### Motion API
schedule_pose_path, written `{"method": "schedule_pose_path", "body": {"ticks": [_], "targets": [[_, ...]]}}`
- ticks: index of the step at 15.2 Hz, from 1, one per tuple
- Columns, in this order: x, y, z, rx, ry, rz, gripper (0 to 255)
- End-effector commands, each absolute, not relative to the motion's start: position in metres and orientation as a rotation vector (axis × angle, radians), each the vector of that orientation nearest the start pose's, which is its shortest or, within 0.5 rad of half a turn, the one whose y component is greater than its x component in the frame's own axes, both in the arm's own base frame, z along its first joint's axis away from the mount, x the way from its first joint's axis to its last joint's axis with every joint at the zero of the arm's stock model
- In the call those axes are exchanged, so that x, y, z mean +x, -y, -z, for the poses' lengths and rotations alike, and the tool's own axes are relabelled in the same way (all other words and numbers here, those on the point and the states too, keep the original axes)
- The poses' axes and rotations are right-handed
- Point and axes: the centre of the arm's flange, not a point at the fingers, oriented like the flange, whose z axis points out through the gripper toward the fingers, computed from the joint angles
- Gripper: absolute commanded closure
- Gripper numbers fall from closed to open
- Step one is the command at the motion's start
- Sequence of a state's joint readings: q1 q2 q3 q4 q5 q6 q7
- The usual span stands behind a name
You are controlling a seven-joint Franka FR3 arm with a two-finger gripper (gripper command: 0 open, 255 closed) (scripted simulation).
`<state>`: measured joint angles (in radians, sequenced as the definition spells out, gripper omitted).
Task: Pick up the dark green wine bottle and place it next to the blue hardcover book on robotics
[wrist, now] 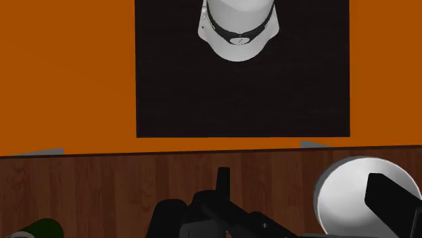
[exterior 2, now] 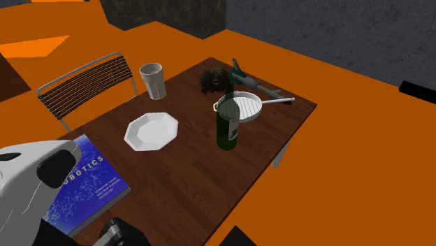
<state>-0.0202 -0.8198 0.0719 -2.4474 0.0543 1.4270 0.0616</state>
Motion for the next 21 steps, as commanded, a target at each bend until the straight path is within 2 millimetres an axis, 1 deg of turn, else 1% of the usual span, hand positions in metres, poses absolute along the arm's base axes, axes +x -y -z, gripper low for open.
{"method": "schedule_pose_path", "body": {"ticks": [1, 21], "targets": [[0.278, -0.026, -0.546, -3.132, -0.056, -0.317, 0], [0.393, 0.209, -0.525, -3.127, -0.12, -0.242, 0]]}}
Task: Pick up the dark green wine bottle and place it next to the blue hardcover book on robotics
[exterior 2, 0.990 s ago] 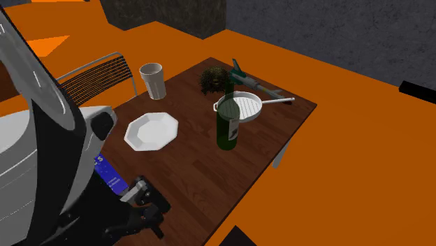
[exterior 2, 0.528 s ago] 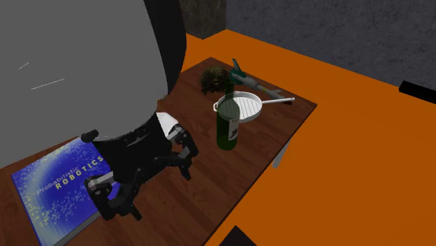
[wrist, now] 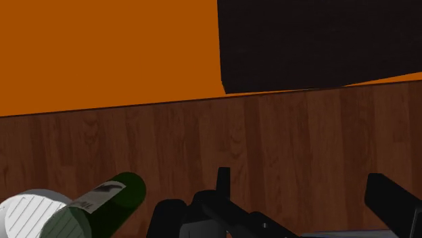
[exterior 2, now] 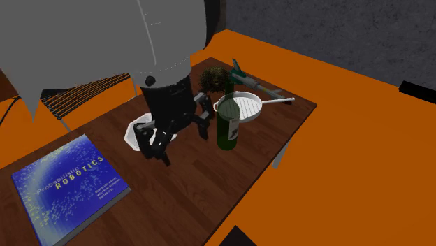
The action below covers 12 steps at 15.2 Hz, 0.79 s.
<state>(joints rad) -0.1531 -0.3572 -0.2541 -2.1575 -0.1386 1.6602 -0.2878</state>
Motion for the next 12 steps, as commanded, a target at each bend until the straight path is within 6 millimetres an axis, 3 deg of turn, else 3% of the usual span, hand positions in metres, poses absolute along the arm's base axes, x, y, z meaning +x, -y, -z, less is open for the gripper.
{"method": "schedule_pose_path", "body": {"ticks": [1, 12], "targets": [[0.399, 0.221, -0.524, -3.127, -0.123, -0.238, 0], [0.458, 0.352, -0.515, -3.123, -0.158, -0.197, 0]]}}
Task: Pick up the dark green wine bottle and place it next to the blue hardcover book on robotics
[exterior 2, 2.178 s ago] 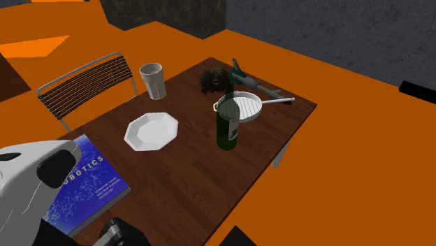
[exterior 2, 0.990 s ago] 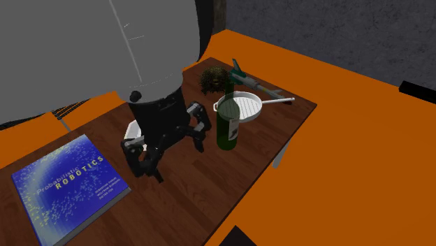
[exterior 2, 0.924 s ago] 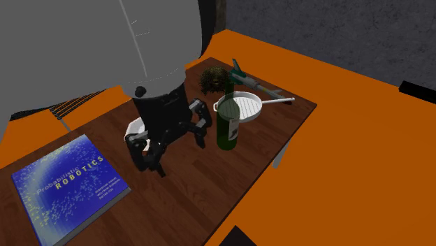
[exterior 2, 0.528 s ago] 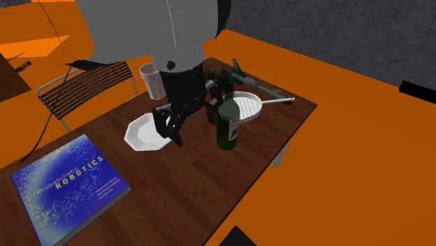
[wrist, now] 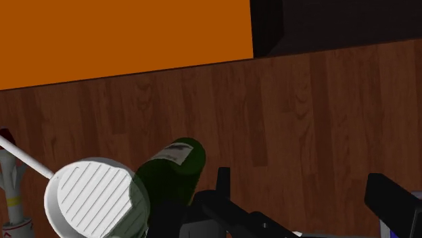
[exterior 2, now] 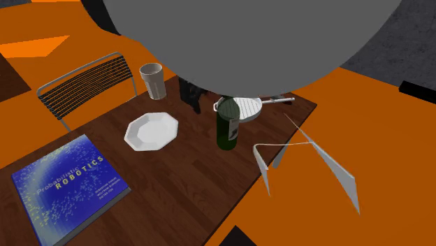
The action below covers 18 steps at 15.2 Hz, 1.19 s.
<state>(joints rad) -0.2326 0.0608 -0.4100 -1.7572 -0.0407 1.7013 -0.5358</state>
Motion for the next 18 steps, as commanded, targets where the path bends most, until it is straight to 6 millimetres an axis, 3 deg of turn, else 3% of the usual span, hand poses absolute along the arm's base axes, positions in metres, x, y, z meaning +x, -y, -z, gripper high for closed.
{"method": "schedule_pose_path", "body": {"ticks": [1, 11, 18], "targets": [[0.464, 0.364, -0.514, -3.123, -0.161, -0.193, 0], [0.515, 0.484, -0.506, -3.118, -0.192, -0.156, 0], [0.513, 0.485, -0.475, -3.118, -0.193, -0.155, 0]]}}
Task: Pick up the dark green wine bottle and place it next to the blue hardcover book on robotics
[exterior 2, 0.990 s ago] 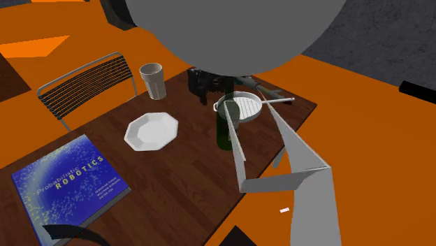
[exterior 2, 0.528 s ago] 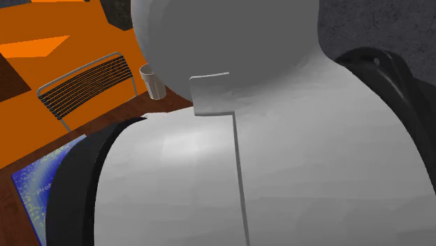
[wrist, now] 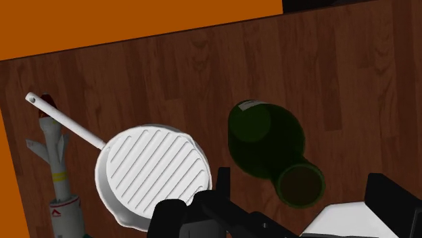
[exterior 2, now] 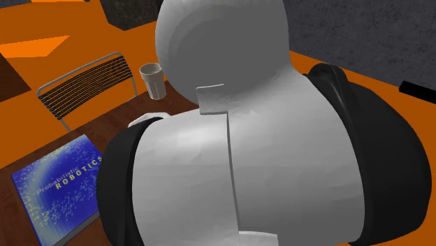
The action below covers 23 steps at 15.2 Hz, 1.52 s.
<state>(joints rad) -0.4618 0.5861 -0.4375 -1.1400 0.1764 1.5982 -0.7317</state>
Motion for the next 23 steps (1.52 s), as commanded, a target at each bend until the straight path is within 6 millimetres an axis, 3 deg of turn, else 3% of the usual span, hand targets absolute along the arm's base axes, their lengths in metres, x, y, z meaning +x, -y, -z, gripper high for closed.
{"method": "schedule_pose_path", "body": {"ticks": [1, 9, 10, 19, 23], "targets": [[0.512, 0.484, -0.467, -3.118, -0.193, -0.155, 0], [0.512, 0.484, -0.467, -3.118, -0.193, -0.155, 0], [0.512, 0.484, -0.467, -3.118, -0.193, -0.155, 255], [0.512, 0.484, -0.467, -3.118, -0.193, -0.155, 255], [0.512, 0.484, -0.488, -3.118, -0.193, -0.155, 255]]}}
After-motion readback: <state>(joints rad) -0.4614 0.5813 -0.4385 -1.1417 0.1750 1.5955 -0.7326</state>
